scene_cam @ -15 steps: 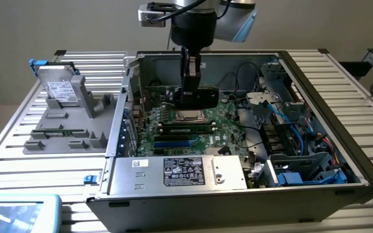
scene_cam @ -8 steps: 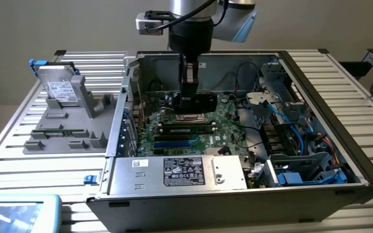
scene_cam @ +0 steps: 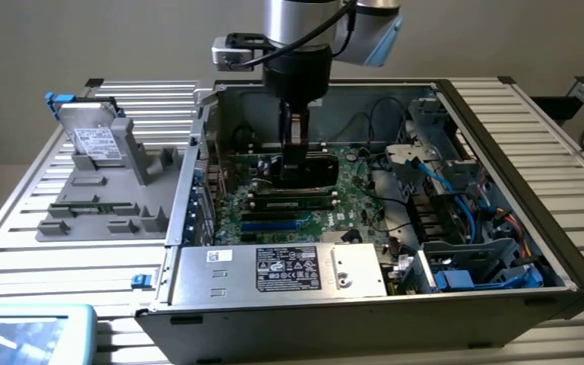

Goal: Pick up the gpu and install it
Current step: 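Insert the gpu into the slot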

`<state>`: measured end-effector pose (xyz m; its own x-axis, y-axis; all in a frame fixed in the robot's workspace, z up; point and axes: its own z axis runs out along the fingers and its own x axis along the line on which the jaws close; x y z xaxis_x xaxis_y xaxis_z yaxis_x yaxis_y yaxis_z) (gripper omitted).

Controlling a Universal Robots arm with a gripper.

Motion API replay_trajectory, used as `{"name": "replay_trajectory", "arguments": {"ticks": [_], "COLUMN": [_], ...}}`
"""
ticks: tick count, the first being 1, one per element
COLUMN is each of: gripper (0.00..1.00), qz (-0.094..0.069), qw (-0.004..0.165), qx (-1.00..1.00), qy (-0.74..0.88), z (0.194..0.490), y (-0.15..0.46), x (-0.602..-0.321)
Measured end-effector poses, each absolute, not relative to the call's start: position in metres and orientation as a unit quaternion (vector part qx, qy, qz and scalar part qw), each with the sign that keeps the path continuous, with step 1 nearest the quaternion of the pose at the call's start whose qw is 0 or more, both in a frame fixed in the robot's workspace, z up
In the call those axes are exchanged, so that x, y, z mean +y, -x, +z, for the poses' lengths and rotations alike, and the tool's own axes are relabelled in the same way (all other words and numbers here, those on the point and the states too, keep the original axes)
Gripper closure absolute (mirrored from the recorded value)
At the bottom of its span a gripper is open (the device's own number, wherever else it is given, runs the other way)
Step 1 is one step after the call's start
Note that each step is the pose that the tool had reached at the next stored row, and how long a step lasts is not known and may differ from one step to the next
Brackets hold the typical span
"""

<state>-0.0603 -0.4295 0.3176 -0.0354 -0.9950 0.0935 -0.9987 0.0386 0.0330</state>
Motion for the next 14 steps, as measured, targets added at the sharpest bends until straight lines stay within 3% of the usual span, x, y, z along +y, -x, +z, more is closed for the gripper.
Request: {"name": "replay_trajectory", "arguments": {"ticks": [14], "gripper": [0.72], "qz": [0.017], "qw": [0.042], "qx": [-0.721], "qy": [-0.691], "z": [0.293], "y": [0.062], "x": [-0.436]}}
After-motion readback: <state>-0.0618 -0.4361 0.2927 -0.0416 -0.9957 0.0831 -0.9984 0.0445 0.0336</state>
